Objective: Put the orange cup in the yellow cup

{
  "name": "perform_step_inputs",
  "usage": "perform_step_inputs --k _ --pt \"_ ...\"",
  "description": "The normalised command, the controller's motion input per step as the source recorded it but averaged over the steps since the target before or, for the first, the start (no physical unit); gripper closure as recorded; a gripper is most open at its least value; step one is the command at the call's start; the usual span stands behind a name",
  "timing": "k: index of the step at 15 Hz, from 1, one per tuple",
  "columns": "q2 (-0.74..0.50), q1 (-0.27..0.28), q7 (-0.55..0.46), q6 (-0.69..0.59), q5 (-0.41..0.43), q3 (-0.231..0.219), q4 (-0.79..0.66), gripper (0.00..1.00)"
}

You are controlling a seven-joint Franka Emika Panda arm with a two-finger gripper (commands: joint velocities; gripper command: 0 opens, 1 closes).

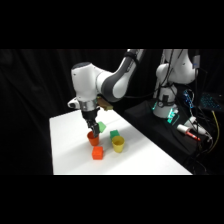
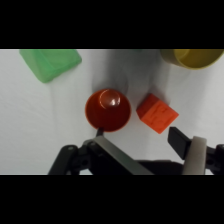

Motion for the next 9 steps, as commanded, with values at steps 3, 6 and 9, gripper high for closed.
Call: perform_step_inputs --k 3,6,9 --pt "0.2 -0.051 0.0 0.15 0.103 0.04 0.17 0.0" --pt "0.18 -0.061 -0.01 0.14 0.114 0.048 0.14 0.0" --pt "0.16 -0.067 -0.02 0.14 0.113 0.057 0.12 0.0"
